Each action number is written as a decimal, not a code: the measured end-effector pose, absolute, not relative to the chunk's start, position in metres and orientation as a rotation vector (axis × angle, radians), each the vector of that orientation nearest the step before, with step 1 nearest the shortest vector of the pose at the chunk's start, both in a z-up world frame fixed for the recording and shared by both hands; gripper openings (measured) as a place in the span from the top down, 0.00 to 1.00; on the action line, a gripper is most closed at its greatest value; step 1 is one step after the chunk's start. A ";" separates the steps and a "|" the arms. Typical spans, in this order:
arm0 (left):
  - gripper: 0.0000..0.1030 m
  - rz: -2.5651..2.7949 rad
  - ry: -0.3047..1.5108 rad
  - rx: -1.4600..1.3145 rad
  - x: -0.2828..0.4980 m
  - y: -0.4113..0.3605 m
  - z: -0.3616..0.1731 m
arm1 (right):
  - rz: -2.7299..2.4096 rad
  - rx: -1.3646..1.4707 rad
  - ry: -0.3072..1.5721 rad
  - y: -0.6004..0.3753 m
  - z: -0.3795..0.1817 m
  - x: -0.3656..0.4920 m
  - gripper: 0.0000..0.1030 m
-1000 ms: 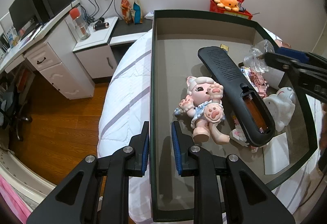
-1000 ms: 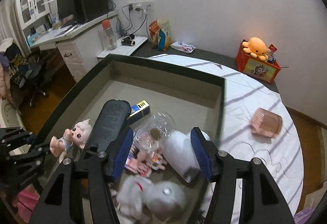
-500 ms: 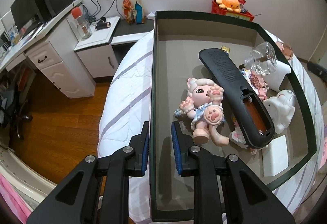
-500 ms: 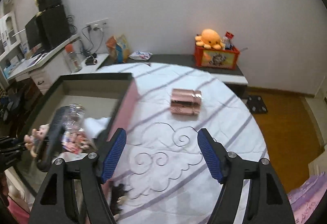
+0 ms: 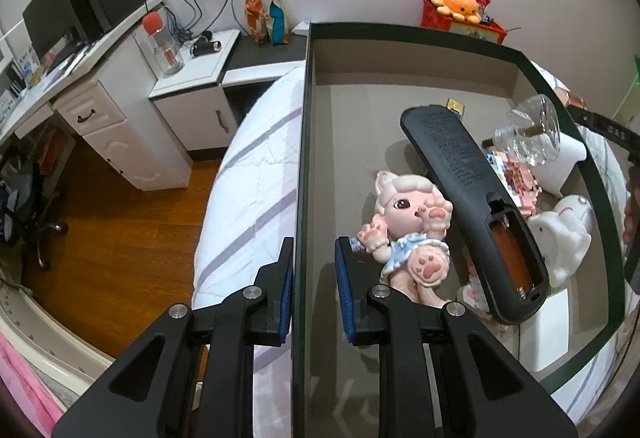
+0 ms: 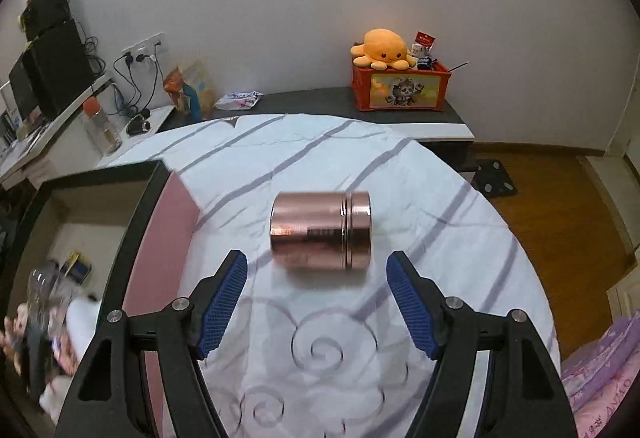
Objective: Organize rigid objects
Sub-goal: 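Move the right tool to the rose-gold canister and grasp it, then lift the rose-gold canister off the bedspread with the right tool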
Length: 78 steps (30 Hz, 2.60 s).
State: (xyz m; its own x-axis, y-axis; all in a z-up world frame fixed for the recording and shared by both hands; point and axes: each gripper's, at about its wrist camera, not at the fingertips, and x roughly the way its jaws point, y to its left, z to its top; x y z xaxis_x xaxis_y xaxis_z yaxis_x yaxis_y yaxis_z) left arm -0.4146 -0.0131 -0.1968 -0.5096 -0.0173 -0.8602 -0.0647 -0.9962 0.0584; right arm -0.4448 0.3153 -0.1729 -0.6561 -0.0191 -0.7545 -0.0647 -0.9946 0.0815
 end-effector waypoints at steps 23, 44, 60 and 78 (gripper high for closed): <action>0.84 2.702 0.137 -1.531 -0.403 -0.013 -0.194 | 2.871 -1.381 0.141 0.313 -0.176 -0.396 0.46; 0.84 2.695 0.151 -1.526 -0.385 -0.011 -0.193 | 2.847 -1.446 0.155 0.297 -0.182 -0.360 0.45; 0.84 2.693 0.157 -1.526 -0.380 -0.009 -0.195 | 2.898 -1.390 0.226 0.302 -0.179 -0.358 0.47; 0.84 2.689 0.162 -1.528 -0.380 -0.009 -0.194 | 2.866 -1.424 0.222 0.303 -0.180 -0.348 0.45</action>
State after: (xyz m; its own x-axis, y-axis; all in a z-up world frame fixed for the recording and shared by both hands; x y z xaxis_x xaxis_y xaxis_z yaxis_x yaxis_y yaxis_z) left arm -0.3802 -0.0094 -0.1942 -0.5125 -0.0123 -0.8586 -0.0907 -0.9935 0.0684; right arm -0.3484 0.3033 -0.1804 -0.6040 -0.1206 -0.7878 -0.0020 -0.9883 0.1527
